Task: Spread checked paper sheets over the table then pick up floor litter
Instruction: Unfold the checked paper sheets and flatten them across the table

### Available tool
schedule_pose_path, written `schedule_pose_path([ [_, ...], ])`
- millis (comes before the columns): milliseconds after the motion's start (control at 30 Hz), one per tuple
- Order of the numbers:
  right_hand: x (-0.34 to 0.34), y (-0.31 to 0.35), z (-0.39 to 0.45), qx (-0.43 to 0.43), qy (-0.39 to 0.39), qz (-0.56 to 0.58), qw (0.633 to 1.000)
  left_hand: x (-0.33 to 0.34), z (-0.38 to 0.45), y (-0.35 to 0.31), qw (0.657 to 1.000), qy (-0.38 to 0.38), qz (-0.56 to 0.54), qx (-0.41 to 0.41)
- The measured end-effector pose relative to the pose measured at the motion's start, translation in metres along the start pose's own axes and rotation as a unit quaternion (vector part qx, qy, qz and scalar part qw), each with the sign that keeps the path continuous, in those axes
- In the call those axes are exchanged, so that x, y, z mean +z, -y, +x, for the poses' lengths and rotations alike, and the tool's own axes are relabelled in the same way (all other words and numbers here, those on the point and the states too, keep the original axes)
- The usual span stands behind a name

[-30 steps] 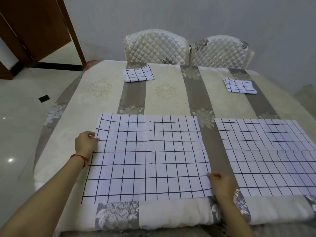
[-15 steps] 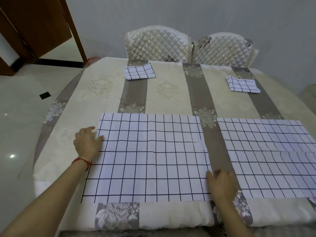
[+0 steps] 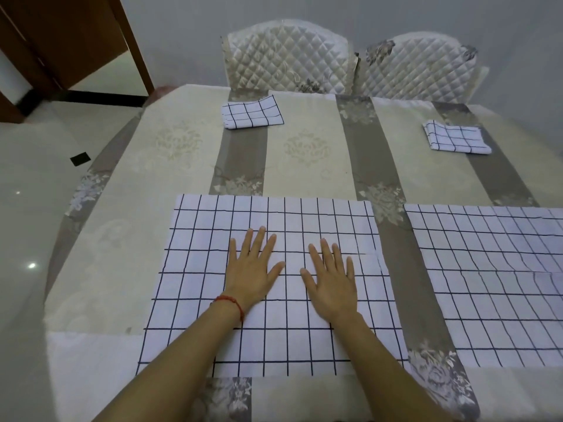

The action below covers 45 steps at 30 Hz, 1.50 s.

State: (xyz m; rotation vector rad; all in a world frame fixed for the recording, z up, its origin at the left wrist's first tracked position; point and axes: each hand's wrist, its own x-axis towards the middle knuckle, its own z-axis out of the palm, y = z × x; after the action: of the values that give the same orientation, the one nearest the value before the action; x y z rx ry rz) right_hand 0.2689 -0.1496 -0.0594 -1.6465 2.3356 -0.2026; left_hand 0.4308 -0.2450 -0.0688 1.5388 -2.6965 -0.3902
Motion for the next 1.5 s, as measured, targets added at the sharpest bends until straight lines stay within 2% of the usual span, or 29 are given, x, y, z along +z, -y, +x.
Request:
schedule_pose_path([
  [167, -0.004, -0.005, -0.008, 0.031, 0.002, -0.007, 0.999, -0.002, -0.004, 0.0, 1.0, -0.005, -0.001, 0.001],
  [233, -0.004, 0.007, -0.001, 0.039, -0.027, 0.001, 0.999, -0.002, -0.004, 0.0, 1.0, -0.006, -0.001, 0.001],
  [300, -0.001, 0.03, 0.014, -0.03, -0.05, 0.013, 0.998, -0.001, -0.003, 0.0, 1.0, -0.007, 0.004, -0.001],
  [367, 0.005, 0.046, 0.028, -0.133, -0.01, 0.0, 0.991, 0.001, -0.003, 0.001, 1.0, -0.012, 0.012, 0.001],
  [400, 0.006, 0.045, 0.033, -0.148, 0.009, -0.005, 0.989, 0.001, -0.003, 0.001, 1.0, -0.015, 0.011, 0.002],
  [467, 0.002, 0.019, 0.043, -0.085, 0.003, -0.012, 0.996, 0.0, -0.003, 0.001, 1.0, -0.019, 0.003, 0.001],
  [567, -0.015, -0.039, 0.044, 0.093, -0.016, -0.015, 0.995, 0.0, -0.003, 0.001, 1.0, -0.014, 0.002, 0.006],
  [633, -0.027, -0.054, 0.039, 0.174, -0.071, 0.017, 0.982, 0.001, -0.003, 0.001, 1.0, -0.017, 0.001, 0.004],
  [667, -0.029, -0.047, 0.036, 0.172, -0.111, 0.04, 0.978, 0.001, -0.002, 0.002, 1.0, -0.017, 0.001, 0.003],
  [700, -0.028, -0.032, 0.032, 0.13, -0.128, 0.052, 0.982, 0.001, -0.002, 0.002, 1.0, -0.018, 0.0, 0.002],
  [767, -0.013, 0.002, 0.017, -0.002, -0.073, 0.034, 0.997, 0.003, -0.002, 0.002, 1.0, -0.023, 0.001, -0.001],
  [800, -0.003, 0.013, 0.007, -0.04, -0.039, 0.025, 0.998, 0.003, -0.003, 0.002, 1.0, -0.022, 0.002, 0.001],
  [833, 0.005, 0.016, -0.002, -0.041, -0.023, 0.017, 0.999, 0.003, -0.003, 0.002, 1.0, -0.02, 0.0, 0.001],
  [967, -0.001, -0.03, -0.015, 0.082, -0.05, 0.001, 0.995, -0.001, -0.003, 0.002, 1.0, -0.005, -0.011, 0.008],
  [1033, -0.007, -0.047, -0.021, 0.105, -0.056, 0.003, 0.993, -0.003, -0.004, 0.001, 1.0, 0.001, -0.008, 0.004],
  [1100, -0.01, -0.049, -0.024, 0.107, -0.055, 0.001, 0.993, -0.004, -0.003, -0.001, 1.0, 0.009, -0.011, -0.025],
  [1200, -0.011, -0.047, -0.025, 0.113, -0.051, -0.009, 0.992, -0.008, 0.006, -0.012, 0.992, 0.004, -0.049, -0.12],
  [1233, -0.011, -0.047, -0.025, 0.113, -0.053, -0.009, 0.992, -0.009, 0.012, -0.018, 0.992, -0.011, -0.044, -0.118],
  [1300, -0.01, -0.048, -0.024, 0.113, -0.059, -0.007, 0.992, -0.01, 0.022, -0.035, 0.999, -0.032, -0.017, -0.007],
  [1367, -0.009, -0.05, -0.024, 0.109, -0.06, -0.005, 0.992, -0.007, 0.025, -0.047, 0.992, 0.005, -0.001, 0.126],
  [1400, -0.009, -0.05, -0.024, 0.106, -0.061, -0.001, 0.993, -0.005, 0.025, -0.044, 0.989, 0.022, 0.002, 0.145],
  [1433, -0.008, -0.05, -0.024, 0.103, -0.061, 0.002, 0.993, -0.003, 0.027, -0.035, 0.991, 0.021, 0.002, 0.129],
  [1500, -0.008, -0.051, -0.025, 0.101, -0.064, 0.003, 0.993, -0.003, 0.03, -0.006, 0.999, -0.006, 0.004, 0.046],
])
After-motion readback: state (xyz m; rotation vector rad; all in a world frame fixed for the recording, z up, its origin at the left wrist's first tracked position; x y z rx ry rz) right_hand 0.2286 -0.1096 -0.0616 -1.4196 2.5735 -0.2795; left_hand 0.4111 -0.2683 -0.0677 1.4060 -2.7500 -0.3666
